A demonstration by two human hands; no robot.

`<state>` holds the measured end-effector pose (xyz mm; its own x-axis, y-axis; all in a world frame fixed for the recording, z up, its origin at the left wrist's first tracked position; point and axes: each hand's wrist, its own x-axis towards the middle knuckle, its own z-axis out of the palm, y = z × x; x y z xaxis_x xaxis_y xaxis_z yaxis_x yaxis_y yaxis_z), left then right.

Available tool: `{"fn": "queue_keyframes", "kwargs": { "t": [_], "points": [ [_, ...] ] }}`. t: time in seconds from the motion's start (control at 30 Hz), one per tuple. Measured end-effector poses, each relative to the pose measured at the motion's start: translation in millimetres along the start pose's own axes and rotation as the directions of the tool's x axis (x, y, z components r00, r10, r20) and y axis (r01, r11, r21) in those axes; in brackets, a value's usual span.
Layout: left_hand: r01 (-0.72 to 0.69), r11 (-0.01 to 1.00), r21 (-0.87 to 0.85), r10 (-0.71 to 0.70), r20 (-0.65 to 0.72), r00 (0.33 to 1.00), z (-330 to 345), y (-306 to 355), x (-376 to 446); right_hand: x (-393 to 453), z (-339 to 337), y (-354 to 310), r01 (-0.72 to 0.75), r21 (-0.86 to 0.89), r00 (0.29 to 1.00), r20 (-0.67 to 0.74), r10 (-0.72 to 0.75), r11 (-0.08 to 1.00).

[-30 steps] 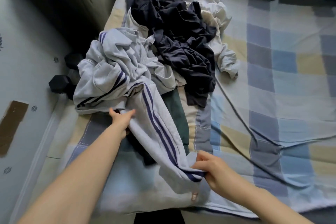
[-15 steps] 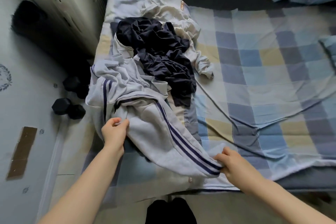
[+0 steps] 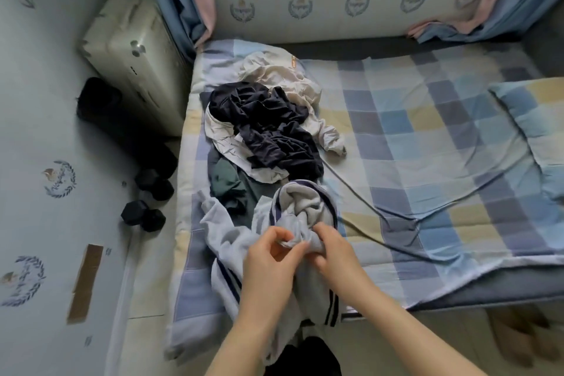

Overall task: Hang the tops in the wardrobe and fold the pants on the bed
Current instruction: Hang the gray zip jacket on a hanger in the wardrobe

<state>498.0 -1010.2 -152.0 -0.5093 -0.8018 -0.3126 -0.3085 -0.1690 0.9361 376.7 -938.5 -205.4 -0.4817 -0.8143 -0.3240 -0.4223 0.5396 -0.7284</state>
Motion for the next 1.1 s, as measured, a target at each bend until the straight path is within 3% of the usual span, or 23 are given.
{"fn": "queue_keyframes", "kwargs": {
  "t": [0.13,0.3,0.37,0.5,0.53,0.6,0.67,0.73,0.8,0.87,0.93,1.0,1.1],
  "points": [
    [-0.046,0.969,0.244,0.082,-0.14,0.987,-44.5,28.1,0.9,2.6,-38.2,-1.6,-0.018,0.037,0.986,-0.163,0.024,0.999],
    [-0.086,0.906,0.415,0.205,-0.251,0.946,-101.2,49.4,-9.2,-14.5,-103.4,26.0,-0.167,0.389,0.92,-0.27,0.285,0.906],
    [-0.125,0.892,0.434,0.241,-0.223,0.945,-106.1,55.7,-18.2,-23.2,-115.2,34.6,-0.183,0.376,0.912,-0.279,0.299,0.908],
    [-0.25,0.846,0.47,0.355,-0.149,0.923,-82.1,71.4,-32.9,-37.3,-109.1,16.6,-0.243,0.069,0.896,-0.366,0.251,0.968],
    [-0.3,0.833,0.464,0.392,-0.114,0.913,-71.4,75.5,-35.4,-42.5,-103.3,0.1,-0.171,0.028,0.924,-0.342,0.17,0.985],
    [-0.409,0.79,0.457,0.456,0.008,0.89,-48.6,83.9,-39.6,-57.2,-89.9,-44.3,0.061,0.054,0.989,-0.141,-0.053,0.997],
    [-0.492,0.748,0.446,0.49,0.13,0.862,-29.4,88.3,-41.9,-68.0,-72.9,-75.1,0.186,0.057,0.982,0.017,-0.187,0.981],
    [-0.535,0.731,0.423,0.505,0.192,0.842,-17.6,88.2,-41.9,-71.6,-66.7,-85.3,0.19,-0.02,0.977,-0.09,-0.191,0.982],
    [-0.548,0.772,0.323,0.499,0.226,0.837,-14.0,81.9,-41.4,-75.0,-72.2,-81.1,0.108,0.064,0.974,-0.205,-0.093,0.992],
    [-0.511,0.815,0.271,0.476,0.189,0.859,-19.3,67.1,-36.5,-80.6,-79.6,-72.4,0.04,0.251,0.979,-0.204,0.012,0.967],
    [-0.427,0.803,0.415,0.424,0.106,0.9,-28.8,39.9,-24.9,-87.9,-84.8,-66.9,0.031,0.473,0.984,-0.167,0.055,0.881],
    [-0.207,0.821,0.533,0.222,0.036,0.974,-36.7,10.5,-14.6,-92.7,-86.0,-64.3,0.025,0.637,0.985,-0.148,0.091,0.77],
    [0.109,0.9,0.422,-0.128,0.015,0.992,-43.5,-26.1,-8.8,-98.0,-87.7,-63.1,0.008,0.769,0.98,-0.132,0.146,0.64]
  ]
}}
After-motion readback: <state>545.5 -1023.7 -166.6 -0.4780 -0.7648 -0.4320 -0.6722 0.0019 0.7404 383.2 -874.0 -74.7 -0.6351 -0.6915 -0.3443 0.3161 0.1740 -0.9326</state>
